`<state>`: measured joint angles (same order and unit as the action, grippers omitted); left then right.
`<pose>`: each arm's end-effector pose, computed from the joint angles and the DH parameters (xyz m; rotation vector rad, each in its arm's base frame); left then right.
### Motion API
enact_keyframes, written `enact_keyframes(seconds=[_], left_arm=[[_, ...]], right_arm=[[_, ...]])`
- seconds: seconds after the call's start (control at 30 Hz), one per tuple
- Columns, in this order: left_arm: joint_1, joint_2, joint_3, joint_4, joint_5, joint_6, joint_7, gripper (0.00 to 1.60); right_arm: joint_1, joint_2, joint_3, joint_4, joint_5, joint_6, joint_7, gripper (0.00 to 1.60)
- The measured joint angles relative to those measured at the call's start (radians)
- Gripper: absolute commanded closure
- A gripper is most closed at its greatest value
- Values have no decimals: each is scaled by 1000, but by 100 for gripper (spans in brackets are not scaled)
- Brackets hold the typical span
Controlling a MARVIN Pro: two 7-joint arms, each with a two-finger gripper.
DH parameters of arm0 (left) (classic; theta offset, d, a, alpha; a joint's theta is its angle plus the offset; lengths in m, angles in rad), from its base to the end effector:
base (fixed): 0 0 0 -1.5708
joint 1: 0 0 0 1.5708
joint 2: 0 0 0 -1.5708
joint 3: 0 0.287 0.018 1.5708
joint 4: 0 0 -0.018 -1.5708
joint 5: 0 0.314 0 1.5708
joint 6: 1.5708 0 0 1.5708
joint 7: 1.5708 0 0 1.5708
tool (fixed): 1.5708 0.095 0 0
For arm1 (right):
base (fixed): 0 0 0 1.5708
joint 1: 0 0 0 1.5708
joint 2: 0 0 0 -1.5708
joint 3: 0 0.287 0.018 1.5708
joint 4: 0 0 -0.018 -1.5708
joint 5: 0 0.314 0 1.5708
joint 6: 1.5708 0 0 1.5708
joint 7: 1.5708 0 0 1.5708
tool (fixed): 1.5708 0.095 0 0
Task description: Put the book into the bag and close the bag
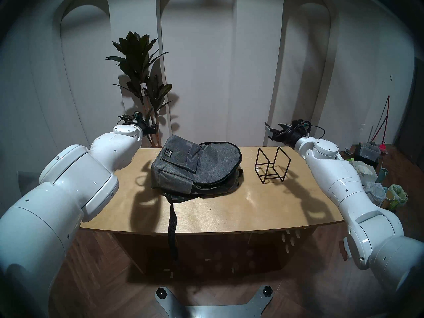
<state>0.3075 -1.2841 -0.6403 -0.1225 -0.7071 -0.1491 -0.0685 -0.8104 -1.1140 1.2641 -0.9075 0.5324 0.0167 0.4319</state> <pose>0.6587 0.1483 -0.1651 -2.1631 0.2035 -1.9259 0.5933 -0.1145 -0.1771 -1.9991 -0.3948 -2.0451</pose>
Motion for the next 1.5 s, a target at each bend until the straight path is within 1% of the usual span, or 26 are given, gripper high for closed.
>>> enact_keyframes(seconds=[0.23,0.27,0.3,0.47,0.5,0.8,1.1,1.23,1.37,1.5], left_arm=[[11,26,-2,-24,6,-102,-1,0],[13,31,-7,-28,4,-118,-4,0],[17,41,-17,-35,-4,-149,-11,0],[30,64,-47,-49,-30,-220,-28,0],[36,72,-60,-54,-42,-243,-35,0],[74,105,-117,-84,-97,-346,-81,0],[152,134,-175,-138,-161,-445,-183,0],[190,149,-201,-177,-191,-487,-239,0],[224,166,-221,-220,-217,-515,-295,0],[256,185,-236,-268,-238,-527,-349,0]], right_arm=[[-8,-21,8,3,-11,-11,-58,0],[-9,-25,10,4,-12,-13,-69,0],[-12,-31,14,6,-13,-15,-91,0],[-18,-48,23,10,-13,-22,-141,0],[-20,-54,25,11,-13,-25,-160,0],[-27,-85,34,13,-15,-41,-245,0],[-32,-120,39,11,-38,-66,-362,0],[-35,-136,39,11,-54,-79,-417,0],[-39,-148,39,9,-68,-90,-466,0],[-42,-157,39,8,-82,-100,-505,0]])
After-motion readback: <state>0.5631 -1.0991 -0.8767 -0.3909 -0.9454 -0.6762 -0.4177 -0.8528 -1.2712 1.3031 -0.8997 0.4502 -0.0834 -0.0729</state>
